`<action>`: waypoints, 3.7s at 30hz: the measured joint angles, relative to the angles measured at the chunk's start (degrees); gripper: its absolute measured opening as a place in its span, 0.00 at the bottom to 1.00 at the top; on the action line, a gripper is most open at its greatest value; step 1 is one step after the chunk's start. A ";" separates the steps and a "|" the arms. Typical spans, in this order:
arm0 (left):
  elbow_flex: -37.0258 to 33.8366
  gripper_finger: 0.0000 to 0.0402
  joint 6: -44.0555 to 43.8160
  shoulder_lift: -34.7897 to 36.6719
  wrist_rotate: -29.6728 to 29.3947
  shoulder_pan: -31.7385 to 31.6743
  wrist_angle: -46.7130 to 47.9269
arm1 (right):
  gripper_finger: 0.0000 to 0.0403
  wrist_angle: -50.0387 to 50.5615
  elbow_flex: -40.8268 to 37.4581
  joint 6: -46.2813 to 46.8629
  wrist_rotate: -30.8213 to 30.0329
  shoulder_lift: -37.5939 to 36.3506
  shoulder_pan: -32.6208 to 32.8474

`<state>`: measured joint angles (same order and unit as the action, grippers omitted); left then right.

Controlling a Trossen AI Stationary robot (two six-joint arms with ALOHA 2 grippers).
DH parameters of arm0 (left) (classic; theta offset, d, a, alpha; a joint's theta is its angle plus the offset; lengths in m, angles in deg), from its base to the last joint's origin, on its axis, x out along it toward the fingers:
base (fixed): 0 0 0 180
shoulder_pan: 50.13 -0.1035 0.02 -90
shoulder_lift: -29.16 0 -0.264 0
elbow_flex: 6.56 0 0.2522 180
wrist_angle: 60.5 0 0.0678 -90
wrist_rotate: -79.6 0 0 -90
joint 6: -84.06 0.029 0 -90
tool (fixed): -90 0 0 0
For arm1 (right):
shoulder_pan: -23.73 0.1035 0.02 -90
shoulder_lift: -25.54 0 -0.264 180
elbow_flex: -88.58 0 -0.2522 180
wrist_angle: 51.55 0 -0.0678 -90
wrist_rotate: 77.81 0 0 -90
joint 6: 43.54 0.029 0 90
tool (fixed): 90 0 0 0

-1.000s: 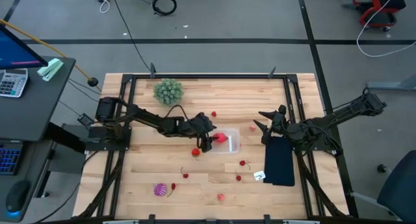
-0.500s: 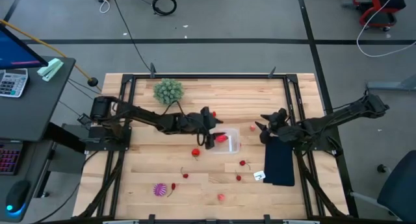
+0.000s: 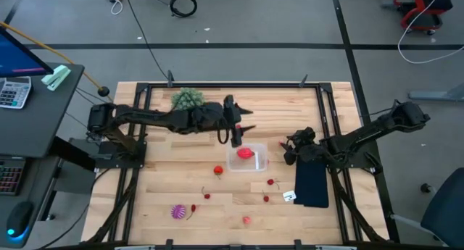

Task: Pick and placing Produce into tupperware
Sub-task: Put the pink peach into the transparent bin

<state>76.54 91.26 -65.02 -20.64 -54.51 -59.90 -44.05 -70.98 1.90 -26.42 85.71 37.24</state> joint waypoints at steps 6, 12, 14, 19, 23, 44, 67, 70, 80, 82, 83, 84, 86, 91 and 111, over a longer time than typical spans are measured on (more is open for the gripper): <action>-0.24 0.58 2.41 7.06 -0.15 -4.56 7.48 | 0.56 -1.25 0.02 3.81 0.73 4.90 -0.01; -0.11 0.50 -0.63 16.77 -0.16 -7.63 23.30 | 0.56 -3.01 0.08 8.41 0.48 10.62 0.01; -0.44 0.47 -2.27 20.27 -0.01 -7.95 31.32 | 0.56 -4.22 0.11 10.01 0.01 12.16 0.01; -0.39 0.41 -6.52 28.33 0.02 -6.45 43.93 | 0.55 -6.44 0.58 10.88 -0.85 14.57 0.15; -0.35 0.39 -8.08 34.77 0.02 -4.37 48.98 | 0.50 -6.44 2.11 11.36 -0.72 16.98 0.09; -0.39 0.35 -12.84 54.92 -5.53 0.76 62.98 | 0.27 -6.05 6.40 12.84 -0.67 23.50 0.05; -0.39 0.32 -11.06 54.85 -5.64 0.76 66.67 | 0.19 -5.47 6.32 8.66 3.41 15.29 0.21; -0.39 0.32 -11.06 54.85 -5.63 0.76 66.68 | 0.19 -5.48 6.34 8.51 2.94 14.39 0.21; -0.39 0.32 -11.08 54.85 -5.63 0.76 66.66 | 0.20 -18.56 6.43 -1.40 -0.43 8.43 0.14; -0.39 0.32 -11.08 54.83 -5.63 0.76 66.66 | 0.20 -25.31 6.46 -5.58 0.73 8.34 0.14; -0.39 0.31 -11.08 54.83 -5.63 0.76 66.66 | 0.20 -28.20 6.49 -7.71 1.94 8.36 0.14; -0.39 0.31 -11.08 54.83 -5.63 0.76 66.66 | 0.20 -30.04 6.78 -9.38 3.26 8.53 0.14; -0.39 0.32 -11.08 54.83 -5.63 0.76 66.63 | 0.20 -29.94 8.66 -12.13 6.17 9.29 0.14; -0.39 0.33 -11.08 54.83 -5.63 0.76 66.61 | 0.20 -23.34 18.39 -20.30 10.52 15.16 0.14; -0.39 0.31 -11.08 54.81 -5.62 0.76 67.13 | 0.30 20.14 50.93 -17.93 30.85 37.74 -5.84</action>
<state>76.15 80.18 -10.21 -26.26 -53.74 7.23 -23.91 -20.06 -16.03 4.43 123.45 31.40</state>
